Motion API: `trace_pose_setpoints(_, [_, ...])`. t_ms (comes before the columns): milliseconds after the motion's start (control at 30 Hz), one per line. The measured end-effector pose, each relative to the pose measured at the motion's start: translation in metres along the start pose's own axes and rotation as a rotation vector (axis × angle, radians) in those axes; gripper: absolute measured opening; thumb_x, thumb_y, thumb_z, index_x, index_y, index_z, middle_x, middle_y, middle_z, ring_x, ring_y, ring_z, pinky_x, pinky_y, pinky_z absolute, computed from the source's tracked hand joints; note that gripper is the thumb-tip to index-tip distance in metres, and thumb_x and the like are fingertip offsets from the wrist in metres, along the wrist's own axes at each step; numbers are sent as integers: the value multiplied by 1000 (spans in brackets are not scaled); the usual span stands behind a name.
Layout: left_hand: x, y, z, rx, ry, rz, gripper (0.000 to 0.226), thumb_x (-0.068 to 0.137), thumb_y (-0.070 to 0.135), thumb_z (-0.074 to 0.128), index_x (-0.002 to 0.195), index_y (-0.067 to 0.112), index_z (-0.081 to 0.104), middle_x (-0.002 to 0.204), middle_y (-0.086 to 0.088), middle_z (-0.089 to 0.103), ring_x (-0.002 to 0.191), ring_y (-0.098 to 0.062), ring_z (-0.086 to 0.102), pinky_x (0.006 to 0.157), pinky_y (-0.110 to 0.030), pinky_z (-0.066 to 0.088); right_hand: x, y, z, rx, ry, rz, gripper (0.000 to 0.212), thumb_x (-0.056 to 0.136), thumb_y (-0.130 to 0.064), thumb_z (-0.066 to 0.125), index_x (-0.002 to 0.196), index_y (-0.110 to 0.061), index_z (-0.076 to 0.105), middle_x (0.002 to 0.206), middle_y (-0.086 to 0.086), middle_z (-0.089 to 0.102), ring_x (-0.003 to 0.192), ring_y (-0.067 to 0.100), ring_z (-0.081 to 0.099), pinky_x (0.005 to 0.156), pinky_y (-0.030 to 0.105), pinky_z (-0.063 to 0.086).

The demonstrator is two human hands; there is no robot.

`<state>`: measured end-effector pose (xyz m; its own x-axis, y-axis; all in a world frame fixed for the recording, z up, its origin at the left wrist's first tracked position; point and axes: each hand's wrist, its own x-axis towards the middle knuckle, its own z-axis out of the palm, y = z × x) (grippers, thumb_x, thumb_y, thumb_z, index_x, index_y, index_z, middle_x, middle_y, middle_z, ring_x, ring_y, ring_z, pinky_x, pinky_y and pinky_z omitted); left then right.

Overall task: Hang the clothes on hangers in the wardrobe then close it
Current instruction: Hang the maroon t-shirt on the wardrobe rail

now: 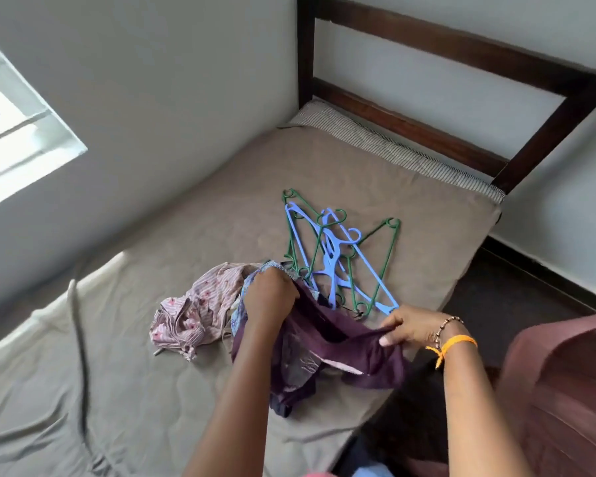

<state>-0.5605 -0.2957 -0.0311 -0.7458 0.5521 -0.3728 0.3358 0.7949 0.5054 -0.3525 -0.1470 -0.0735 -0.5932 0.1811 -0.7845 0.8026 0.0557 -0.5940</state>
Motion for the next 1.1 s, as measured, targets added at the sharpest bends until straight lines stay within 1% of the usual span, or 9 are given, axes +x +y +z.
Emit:
trace_pose_setpoints(167, [40, 24, 39, -48, -54, 27, 47, 72, 2, 48, 110, 18, 71, 112, -8, 68, 107, -30, 60, 88, -32, 49, 91, 26, -36, 177, 553, 60, 23, 90, 0, 53, 108, 1, 67, 75, 3, 59, 65, 9, 57, 65, 17, 43])
trace_pose_setpoints(300, [56, 30, 76, -40, -133, 67, 48, 72, 4, 50, 116, 16, 66, 112, -2, 58, 104, -25, 57, 82, -26, 44, 153, 44, -50, 142, 622, 142, 29, 92, 1, 48, 114, 4, 65, 116, 20, 64, 111, 30, 58, 92, 28, 40])
trace_pose_setpoints(367, [59, 28, 91, -65, -173, 33, 49, 71, 2, 50, 115, 16, 65, 108, 0, 55, 100, -23, 56, 80, -24, 42, 178, 52, -54, 123, 654, 165, 32, 91, 4, 45, 118, 4, 62, 126, 22, 59, 119, 33, 54, 99, 29, 36])
trace_pose_setpoints(567, [64, 12, 114, -181, -63, -120, 47, 75, -6, 52, 115, 12, 68, 104, 4, 59, 99, -18, 58, 72, -6, 30, 247, 45, -59, 194, 459, 73, 33, 84, 14, 47, 112, 10, 63, 116, 27, 63, 110, 36, 60, 101, 42, 44])
trace_pose_setpoints(700, [71, 1, 116, -281, 31, -175, 54, 70, -19, 45, 111, 7, 70, 95, 12, 58, 85, -1, 52, 73, 5, 31, 277, 15, -42, 404, 261, 60, 45, 91, 13, 37, 134, 1, 48, 132, 23, 50, 115, 24, 56, 87, 27, 45])
trace_pose_setpoints(767, [75, -3, 117, -335, 37, -222, 59, 70, -22, 39, 109, 9, 70, 90, 16, 57, 84, -2, 54, 73, -2, 36, 292, 4, -34, 400, 232, 73, 47, 92, 12, 36, 134, -4, 49, 118, 19, 52, 86, 16, 65, 68, 17, 50])
trace_pose_setpoints(933, [76, -8, 118, -415, 82, -272, 59, 74, -22, 34, 100, 14, 74, 91, 18, 59, 81, -8, 55, 68, -7, 39, 311, -15, -28, 530, 641, 41, 28, 79, 11, 58, 101, -7, 57, 80, 1, 51, 83, 27, 52, 67, 34, 47])
trace_pose_setpoints(1033, [71, -7, 113, -470, 66, -280, 60, 76, -21, 34, 93, 20, 74, 80, 12, 59, 64, -5, 50, 56, -8, 35, 298, -40, -39, 469, 834, -196, 36, 77, 18, 45, 108, 0, 48, 93, 8, 48, 83, 23, 47, 67, 20, 45])
trace_pose_setpoints(1100, [67, -5, 110, -483, 65, -274, 59, 78, -20, 35, 89, 24, 73, 74, 9, 57, 61, -5, 49, 55, -9, 34, 285, -57, -44, 269, 826, -378, 46, 74, 20, 42, 118, 6, 47, 102, 15, 49, 91, 26, 48, 80, 25, 40])
